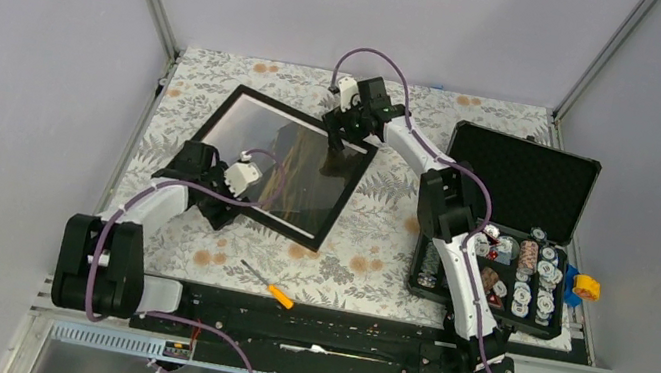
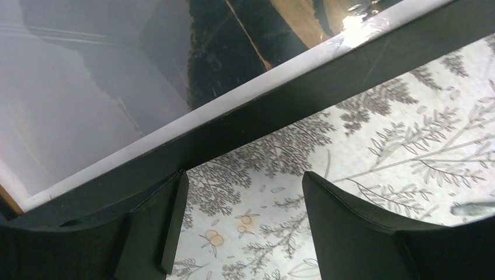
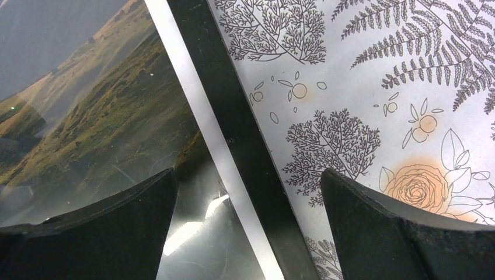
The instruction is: Take the photo out of the frame
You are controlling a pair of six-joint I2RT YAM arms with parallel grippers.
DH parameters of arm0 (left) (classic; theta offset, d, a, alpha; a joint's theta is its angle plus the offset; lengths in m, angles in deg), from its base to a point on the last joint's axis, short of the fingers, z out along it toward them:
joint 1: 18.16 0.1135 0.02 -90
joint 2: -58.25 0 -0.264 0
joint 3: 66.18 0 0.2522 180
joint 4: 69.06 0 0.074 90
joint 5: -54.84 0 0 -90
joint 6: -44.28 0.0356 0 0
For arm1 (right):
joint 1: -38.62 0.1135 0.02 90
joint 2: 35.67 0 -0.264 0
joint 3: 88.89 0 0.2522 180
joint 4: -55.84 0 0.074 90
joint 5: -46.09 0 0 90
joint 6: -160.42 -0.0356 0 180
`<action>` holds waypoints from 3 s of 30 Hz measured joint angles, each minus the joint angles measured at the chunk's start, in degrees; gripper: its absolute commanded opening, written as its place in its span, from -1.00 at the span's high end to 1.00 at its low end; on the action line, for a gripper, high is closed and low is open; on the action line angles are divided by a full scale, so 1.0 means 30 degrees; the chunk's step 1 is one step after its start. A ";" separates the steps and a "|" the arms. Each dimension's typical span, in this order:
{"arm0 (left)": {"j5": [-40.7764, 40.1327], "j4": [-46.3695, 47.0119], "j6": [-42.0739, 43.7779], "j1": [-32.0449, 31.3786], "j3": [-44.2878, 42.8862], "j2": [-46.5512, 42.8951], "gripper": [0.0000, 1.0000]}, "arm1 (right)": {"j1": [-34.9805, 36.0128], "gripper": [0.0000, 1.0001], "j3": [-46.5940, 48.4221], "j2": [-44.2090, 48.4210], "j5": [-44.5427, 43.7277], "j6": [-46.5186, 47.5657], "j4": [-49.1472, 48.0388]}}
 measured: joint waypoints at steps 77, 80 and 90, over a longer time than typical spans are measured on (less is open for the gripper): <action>-0.1821 -0.0568 0.0648 -1.3019 -0.6477 0.7308 0.46 | -0.1909 -0.77 -2.0225 1.4003 0.4758 -1.0921 -0.2965; -0.2069 -0.0721 0.0321 -1.3231 -0.6484 0.7308 0.78 | -0.1909 -0.77 -2.0458 1.4003 0.4983 -1.1089 -0.3235; -0.1428 -0.0889 -0.0903 -1.3005 -0.6550 0.6040 1.00 | -0.2455 -0.88 -2.0648 1.4003 0.6492 -1.2065 -0.3927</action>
